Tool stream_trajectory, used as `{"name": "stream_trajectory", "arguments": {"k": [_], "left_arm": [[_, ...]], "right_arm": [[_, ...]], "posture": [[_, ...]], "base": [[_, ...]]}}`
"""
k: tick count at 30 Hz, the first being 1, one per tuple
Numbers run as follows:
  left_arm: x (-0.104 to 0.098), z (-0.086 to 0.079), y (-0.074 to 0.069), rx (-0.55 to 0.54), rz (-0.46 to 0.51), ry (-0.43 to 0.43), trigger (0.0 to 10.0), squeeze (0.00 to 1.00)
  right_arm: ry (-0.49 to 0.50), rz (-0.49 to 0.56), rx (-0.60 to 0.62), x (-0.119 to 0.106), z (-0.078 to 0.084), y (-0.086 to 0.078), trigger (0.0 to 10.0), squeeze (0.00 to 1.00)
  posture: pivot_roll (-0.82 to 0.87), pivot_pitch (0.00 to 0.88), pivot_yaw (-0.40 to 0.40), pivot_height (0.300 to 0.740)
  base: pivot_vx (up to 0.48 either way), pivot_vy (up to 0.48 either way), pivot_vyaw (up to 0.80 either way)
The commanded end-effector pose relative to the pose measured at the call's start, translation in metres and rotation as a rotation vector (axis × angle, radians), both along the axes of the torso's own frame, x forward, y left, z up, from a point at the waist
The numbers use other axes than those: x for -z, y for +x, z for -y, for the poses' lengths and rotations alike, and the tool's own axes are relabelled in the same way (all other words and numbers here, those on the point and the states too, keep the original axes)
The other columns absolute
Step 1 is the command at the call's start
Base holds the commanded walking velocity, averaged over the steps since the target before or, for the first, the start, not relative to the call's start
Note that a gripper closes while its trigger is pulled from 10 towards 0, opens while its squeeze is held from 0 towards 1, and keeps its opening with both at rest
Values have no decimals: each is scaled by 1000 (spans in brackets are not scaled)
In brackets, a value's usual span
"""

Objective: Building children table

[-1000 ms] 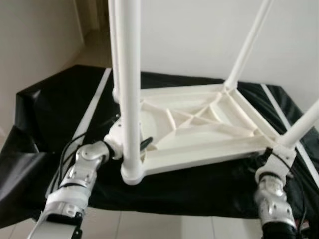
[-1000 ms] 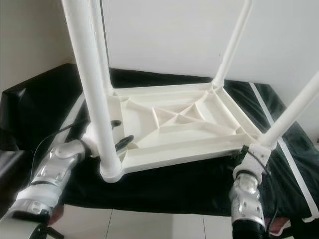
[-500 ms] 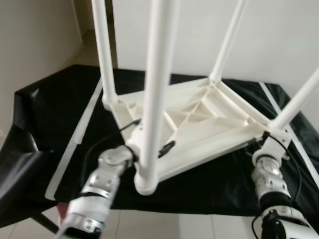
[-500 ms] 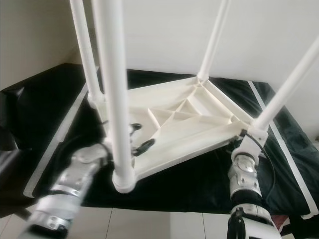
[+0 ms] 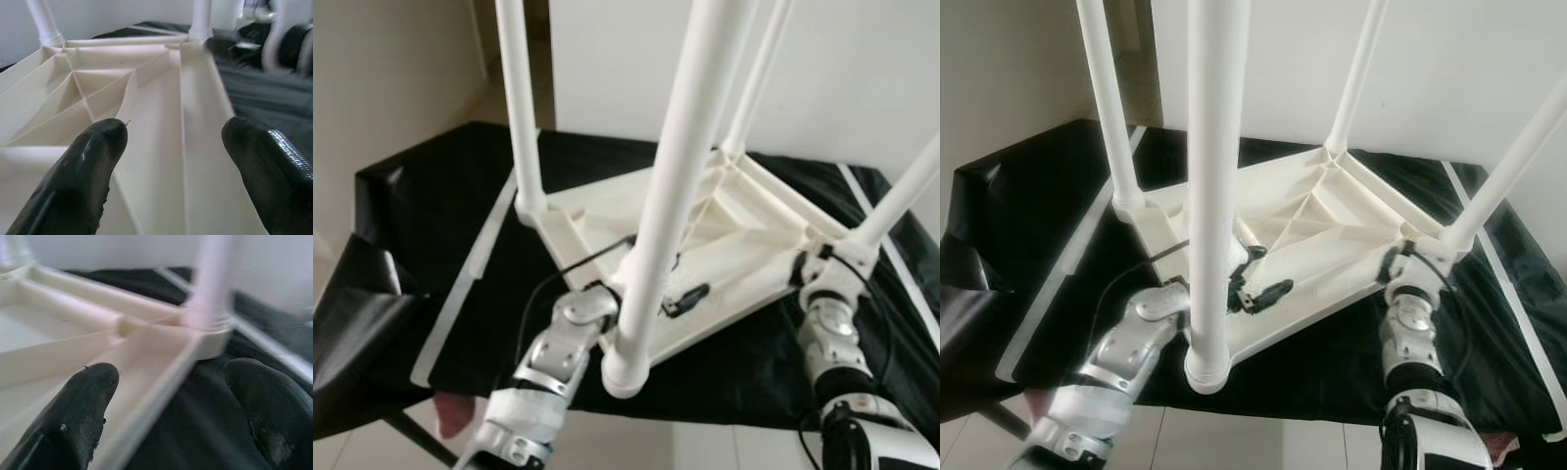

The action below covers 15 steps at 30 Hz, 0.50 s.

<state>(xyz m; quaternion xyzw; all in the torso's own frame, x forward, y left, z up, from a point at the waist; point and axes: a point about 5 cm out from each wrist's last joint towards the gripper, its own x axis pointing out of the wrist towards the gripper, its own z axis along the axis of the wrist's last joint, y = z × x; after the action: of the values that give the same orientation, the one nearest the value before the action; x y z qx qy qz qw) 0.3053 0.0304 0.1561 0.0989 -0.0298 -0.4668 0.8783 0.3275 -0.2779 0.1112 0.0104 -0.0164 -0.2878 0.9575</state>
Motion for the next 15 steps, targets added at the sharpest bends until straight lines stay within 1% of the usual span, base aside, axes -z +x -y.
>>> {"name": "stream_trajectory", "arguments": {"k": [1, 3, 4, 6, 7, 9, 11, 13, 15], "left_arm": [[3, -14, 5, -61, 3, 44, 10000, 0], [4, -16, 6, -66, 1, 51, 10000, 0], [5, -26, 7, -70, -3, 73, 10000, 0], [5, -26, 7, -70, -3, 73, 10000, 0], [6, -33, 7, -64, -2, 92, 10000, 0], [7, -44, 0, 1, -8, 126, 10000, 0], [7, -47, -7, 41, -7, 147, 10000, 0], [8, -48, -8, 47, -4, 155, 10000, 0], [9, -50, -15, 69, -3, 176, 10000, 0]], "right_arm": [[-29, 42, 62, -2, 8, -9, 10000, 0], [-33, 46, 70, -2, 8, -9, 10000, 0], [-41, 50, 113, -1, 12, -13, 10000, 0], [-41, 50, 113, -1, 12, -13, 10000, 0], [-40, 45, 148, 0, 14, -15, 10000, 0], [-12, 12, 200, 6, 19, -17, 10000, 0], [18, -13, 200, 11, 19, -17, 10000, 0], [26, -16, 196, 12, 19, -16, 10000, 0], [38, -24, 164, 15, 16, -15, 10000, 0]], "posture": [[33, 0, -44, 740], [33, 0, -44, 740], [26, 0, -38, 740], [26, 0, -38, 740], [25, 0, -34, 740], [27, 0, -35, 740], [35, 0, -39, 740], [35, 0, -39, 740], [46, 0, -45, 740]], "base": [[0, 0, 0], [0, 0, 0], [0, 0, 0], [0, 0, 0], [0, 0, 0], [0, 0, 0], [0, 0, 0], [0, 0, 0], [0, 0, 0]]}}
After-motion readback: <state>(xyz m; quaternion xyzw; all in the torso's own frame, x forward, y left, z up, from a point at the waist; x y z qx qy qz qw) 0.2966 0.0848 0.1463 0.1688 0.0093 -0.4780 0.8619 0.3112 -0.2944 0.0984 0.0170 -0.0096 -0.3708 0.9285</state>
